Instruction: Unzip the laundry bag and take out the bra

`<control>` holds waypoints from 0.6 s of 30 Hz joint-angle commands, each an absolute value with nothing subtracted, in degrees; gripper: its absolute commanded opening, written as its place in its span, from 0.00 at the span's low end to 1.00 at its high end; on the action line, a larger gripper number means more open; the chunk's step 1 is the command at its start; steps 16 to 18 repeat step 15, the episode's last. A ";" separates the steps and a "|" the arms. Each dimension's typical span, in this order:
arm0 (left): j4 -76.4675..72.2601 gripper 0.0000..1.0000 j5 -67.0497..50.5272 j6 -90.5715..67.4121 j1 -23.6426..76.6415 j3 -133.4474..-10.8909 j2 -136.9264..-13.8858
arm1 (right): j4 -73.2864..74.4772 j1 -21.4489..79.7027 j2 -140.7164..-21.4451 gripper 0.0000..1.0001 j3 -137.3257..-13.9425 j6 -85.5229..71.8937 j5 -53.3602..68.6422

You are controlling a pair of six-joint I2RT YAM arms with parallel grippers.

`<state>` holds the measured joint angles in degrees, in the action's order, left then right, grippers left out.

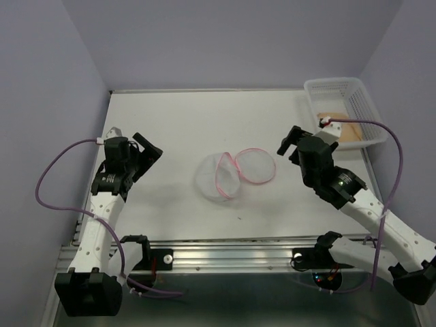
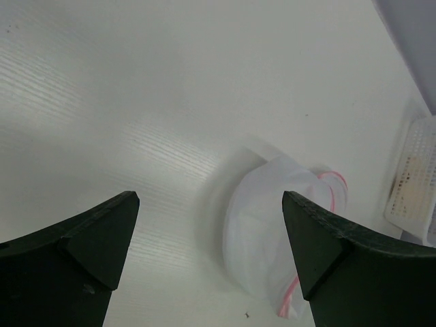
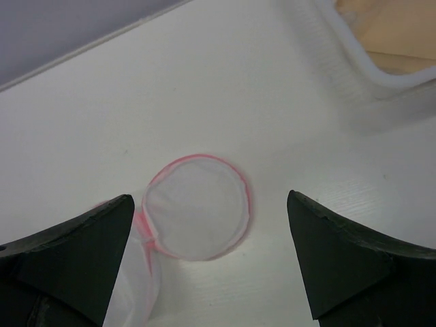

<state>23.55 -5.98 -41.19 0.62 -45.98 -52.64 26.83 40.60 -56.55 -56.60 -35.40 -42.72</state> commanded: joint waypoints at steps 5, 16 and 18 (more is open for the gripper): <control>24.08 0.99 -2.64 -39.11 0.44 -50.18 -49.48 | 27.33 19.64 -50.70 1.00 -51.24 -36.83 -40.53; 25.66 0.99 -0.62 -38.06 0.44 -50.63 -47.90 | 24.70 14.77 -57.39 1.00 -48.87 -37.97 -36.21; 25.66 0.99 -0.62 -38.06 0.44 -50.63 -47.90 | 24.70 14.77 -57.39 1.00 -48.87 -37.97 -36.21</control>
